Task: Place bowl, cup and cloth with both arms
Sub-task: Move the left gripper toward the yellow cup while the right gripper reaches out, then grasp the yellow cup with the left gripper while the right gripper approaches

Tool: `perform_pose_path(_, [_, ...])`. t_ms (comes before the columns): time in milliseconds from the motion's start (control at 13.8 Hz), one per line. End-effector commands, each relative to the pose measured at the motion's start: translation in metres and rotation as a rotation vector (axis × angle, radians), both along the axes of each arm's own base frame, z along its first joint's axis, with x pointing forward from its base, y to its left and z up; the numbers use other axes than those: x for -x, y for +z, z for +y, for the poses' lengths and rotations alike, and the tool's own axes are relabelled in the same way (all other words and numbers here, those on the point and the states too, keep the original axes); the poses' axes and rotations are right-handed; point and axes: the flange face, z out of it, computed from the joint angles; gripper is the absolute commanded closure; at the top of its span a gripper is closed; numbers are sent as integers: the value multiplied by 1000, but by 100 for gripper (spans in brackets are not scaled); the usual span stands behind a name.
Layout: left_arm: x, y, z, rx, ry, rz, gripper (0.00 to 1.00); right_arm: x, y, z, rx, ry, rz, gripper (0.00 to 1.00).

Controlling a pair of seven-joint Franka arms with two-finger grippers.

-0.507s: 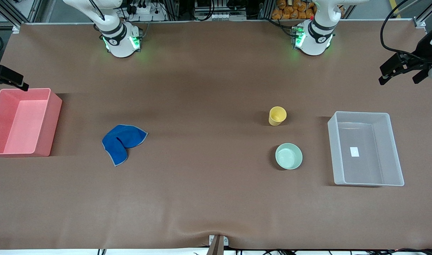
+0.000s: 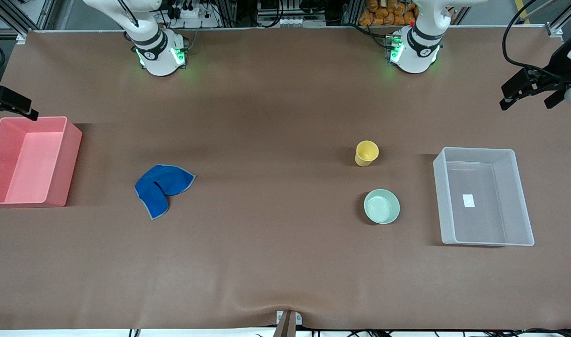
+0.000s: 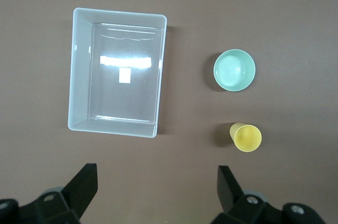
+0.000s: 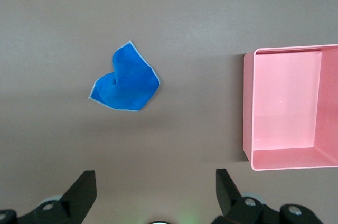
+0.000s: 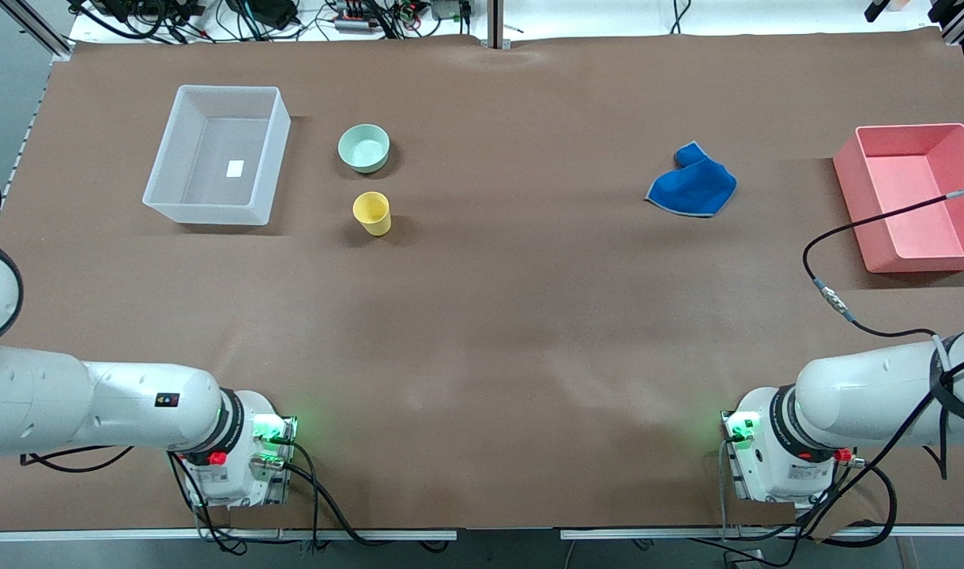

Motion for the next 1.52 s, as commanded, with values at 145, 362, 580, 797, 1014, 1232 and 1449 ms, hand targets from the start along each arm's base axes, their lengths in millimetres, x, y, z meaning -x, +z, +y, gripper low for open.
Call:
perform_pose_path(145, [-9,-9,-1,-37,4,31,0,-2,4,3,-8,9,-8,0])
perform_pose_path(362, [-30,-58,-22,-30,-31,85,0,-4,2,2,-8,10,-3,0])
perform_pose_path(580, [-23,-104,-59,-30,-97,101,0,-8,-6,5,-14,18,8,0])
perform_pose_path(797, [-5,-162,-85,-47,-149,161,0,-15,-18,2,-98,2,20,0])
perform_pose_path(1014, [20,-228,-100,-4,-138,146,0,-22,-31,-8,-159,-21,35,0])
perform_pose_path(1232, [37,-275,-122,-2,-176,136,0,-28,-41,-5,-156,-13,50,0])
perform_pose_path(1449, [49,-315,-148,2,-161,145,16,-45,-64,-6,-155,-17,47,0])
